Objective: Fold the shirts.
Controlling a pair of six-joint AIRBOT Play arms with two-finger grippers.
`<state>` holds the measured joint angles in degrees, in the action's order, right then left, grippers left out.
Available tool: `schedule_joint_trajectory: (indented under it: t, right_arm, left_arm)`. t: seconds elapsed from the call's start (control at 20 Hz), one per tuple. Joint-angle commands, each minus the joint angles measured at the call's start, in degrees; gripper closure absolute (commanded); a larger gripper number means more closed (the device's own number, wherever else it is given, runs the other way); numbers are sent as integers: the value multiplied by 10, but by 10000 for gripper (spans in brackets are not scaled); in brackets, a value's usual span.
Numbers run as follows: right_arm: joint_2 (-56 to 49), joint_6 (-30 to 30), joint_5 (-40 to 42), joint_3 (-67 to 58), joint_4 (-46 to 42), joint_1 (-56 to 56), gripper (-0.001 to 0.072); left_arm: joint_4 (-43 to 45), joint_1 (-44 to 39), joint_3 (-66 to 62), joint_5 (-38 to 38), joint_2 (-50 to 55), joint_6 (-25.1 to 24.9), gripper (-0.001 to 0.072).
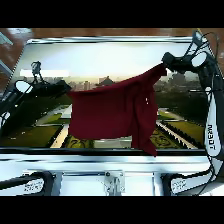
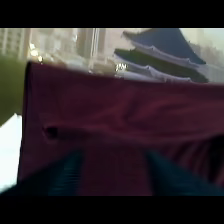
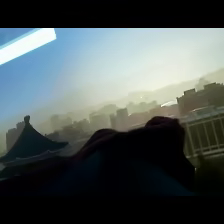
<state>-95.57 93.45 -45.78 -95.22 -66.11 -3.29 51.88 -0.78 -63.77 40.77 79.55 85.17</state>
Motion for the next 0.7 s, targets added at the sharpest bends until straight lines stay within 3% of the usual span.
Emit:
schedule_joint_trajectory:
  t: [0.0, 0.1, 0.25, 0.3, 0.35, 0.5, 0.55, 0.65]
  right_arm:
    - [-2, -17, -61, -1, 0, -2, 30]
    - [23, -61, -126, -1, -24, -18, 30]
    - [62, -154, -327, 0, -192, -56, 49]
    - [64, -167, -407, 2, -240, -76, 147]
    - [68, -172, -457, 19, -229, -104, 159]
    - [99, -163, -467, 149, 12, -199, 153]
    - [110, -177, -460, 194, 73, -217, 66]
    - [124, -206, -461, 264, 122, -231, 37]
  left_arm:
    - [-23, 22, -19, 81, 21, 7, 50]
    - [-4, 64, -54, 207, 21, -14, 55]
    - [66, 129, -73, 407, 20, -11, 55]
    - [76, 139, -50, 461, 16, 0, 57]
    - [76, 138, -11, 485, 4, -2, 57]
    - [55, 109, 155, 399, -56, -21, 55]
    - [30, 103, 200, 371, -71, -38, 55]
    - [-22, 103, 264, 334, -83, -59, 54]
